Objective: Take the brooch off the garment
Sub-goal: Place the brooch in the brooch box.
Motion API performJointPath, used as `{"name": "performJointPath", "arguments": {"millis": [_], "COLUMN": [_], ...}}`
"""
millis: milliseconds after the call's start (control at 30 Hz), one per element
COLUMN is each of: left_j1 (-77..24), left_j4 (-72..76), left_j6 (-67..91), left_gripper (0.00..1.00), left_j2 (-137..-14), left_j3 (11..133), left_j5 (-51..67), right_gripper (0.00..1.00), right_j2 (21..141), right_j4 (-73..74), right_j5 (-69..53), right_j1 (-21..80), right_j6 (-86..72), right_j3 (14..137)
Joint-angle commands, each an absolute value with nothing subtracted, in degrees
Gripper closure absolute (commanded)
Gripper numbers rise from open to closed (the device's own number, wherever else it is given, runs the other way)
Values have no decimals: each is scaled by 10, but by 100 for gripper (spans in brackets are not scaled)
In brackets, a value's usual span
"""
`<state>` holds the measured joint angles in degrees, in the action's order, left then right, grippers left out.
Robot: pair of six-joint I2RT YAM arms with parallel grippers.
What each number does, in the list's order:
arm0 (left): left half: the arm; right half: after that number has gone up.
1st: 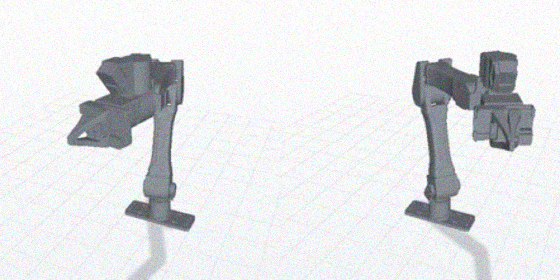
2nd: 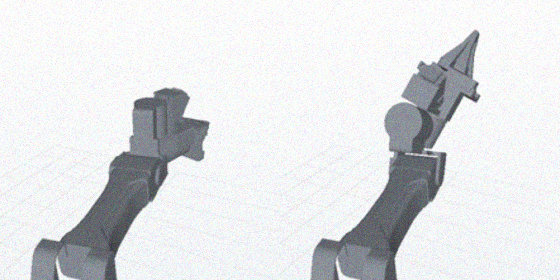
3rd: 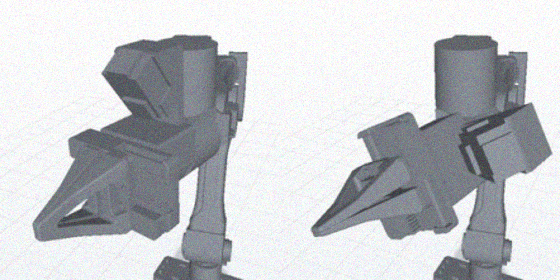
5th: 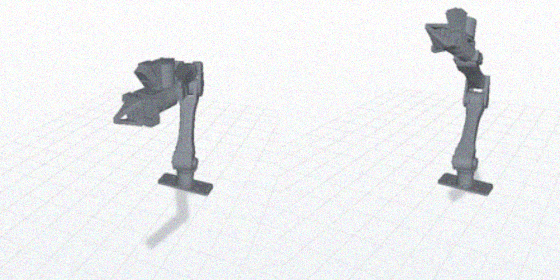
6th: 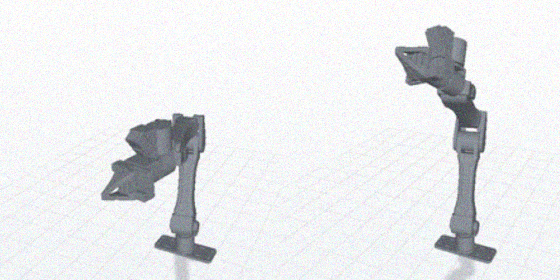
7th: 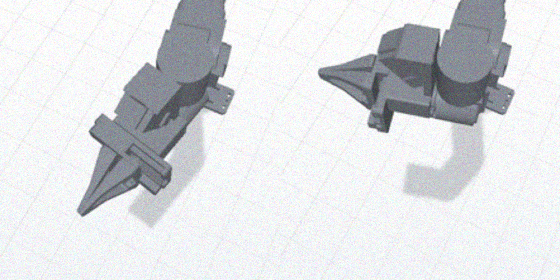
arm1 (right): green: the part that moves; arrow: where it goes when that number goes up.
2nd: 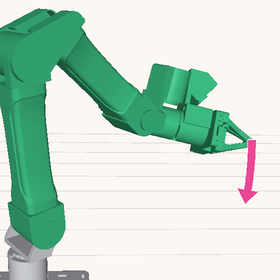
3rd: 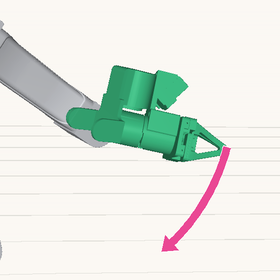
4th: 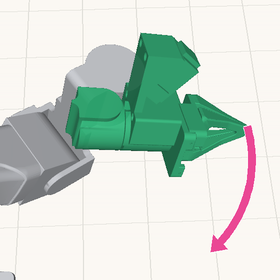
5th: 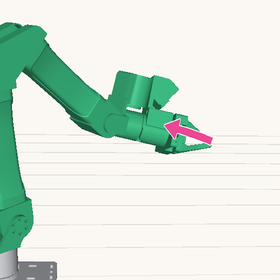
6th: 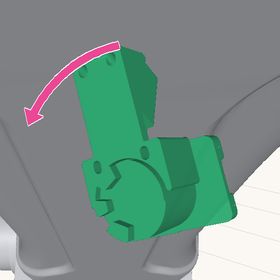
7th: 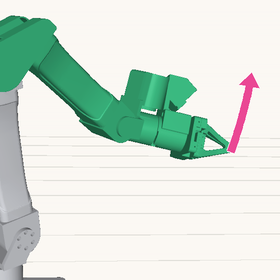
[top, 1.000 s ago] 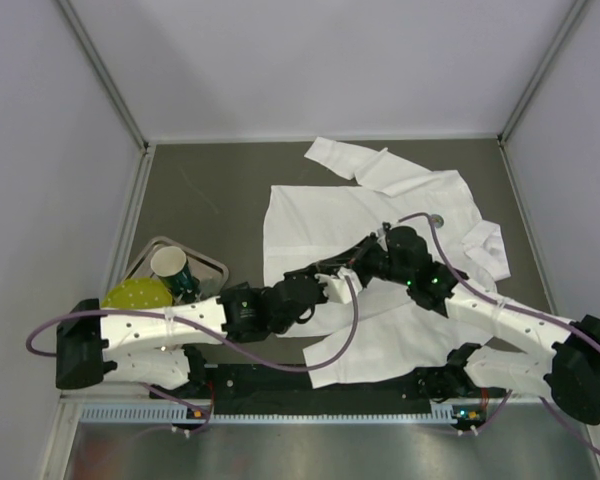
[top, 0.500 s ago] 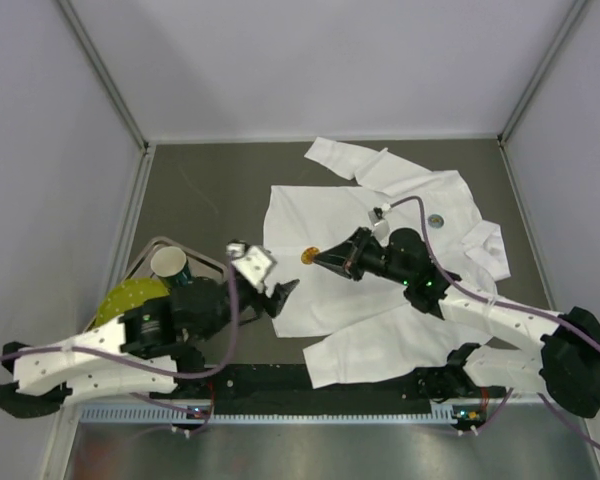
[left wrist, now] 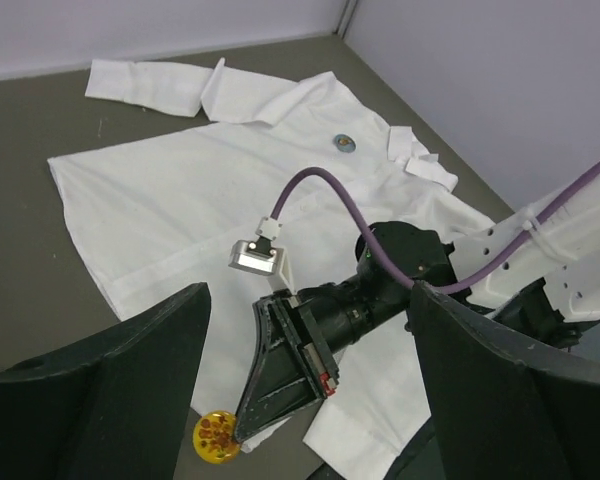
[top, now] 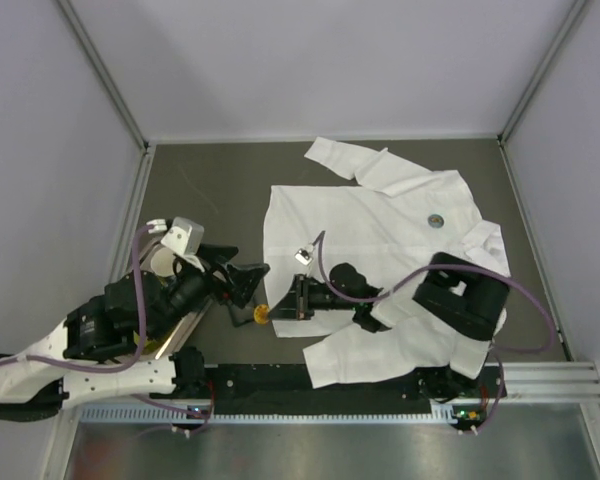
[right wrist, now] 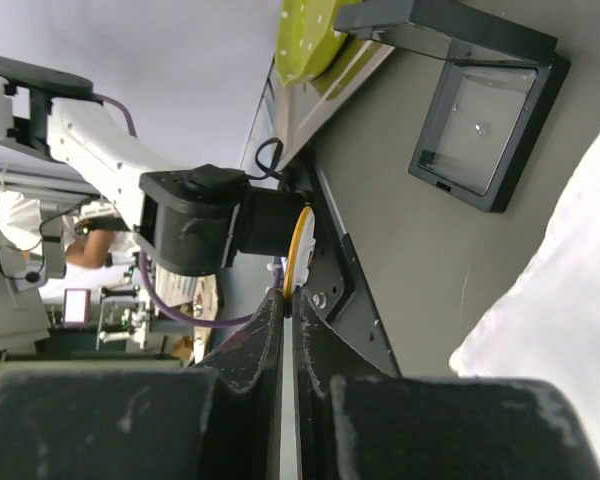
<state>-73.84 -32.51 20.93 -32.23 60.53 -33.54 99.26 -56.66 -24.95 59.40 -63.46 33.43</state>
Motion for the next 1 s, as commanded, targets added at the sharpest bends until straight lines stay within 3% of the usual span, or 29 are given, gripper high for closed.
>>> {"name": "performJointPath", "arguments": {"millis": [0, 267, 967], "left_j1": [-740, -740, -739], "left_j4": [-349, -362, -347], "left_j6": [256, 272, 258], "left_gripper": [14, 16, 14], "left_j2": [-307, -297, -302], "left_j3": [602, 587, 571], "left_j5": [-352, -333, -335], "right_gripper": [100, 100, 100], "right_j2": [1092, 1138, 1195], "right_j4": [-750, -645, -537], "right_j5": [-271, -240, -232], "right_j1": [615, 623, 627], "right_j6": [-649, -621, -598], "right_j3": [392, 457, 534]}}
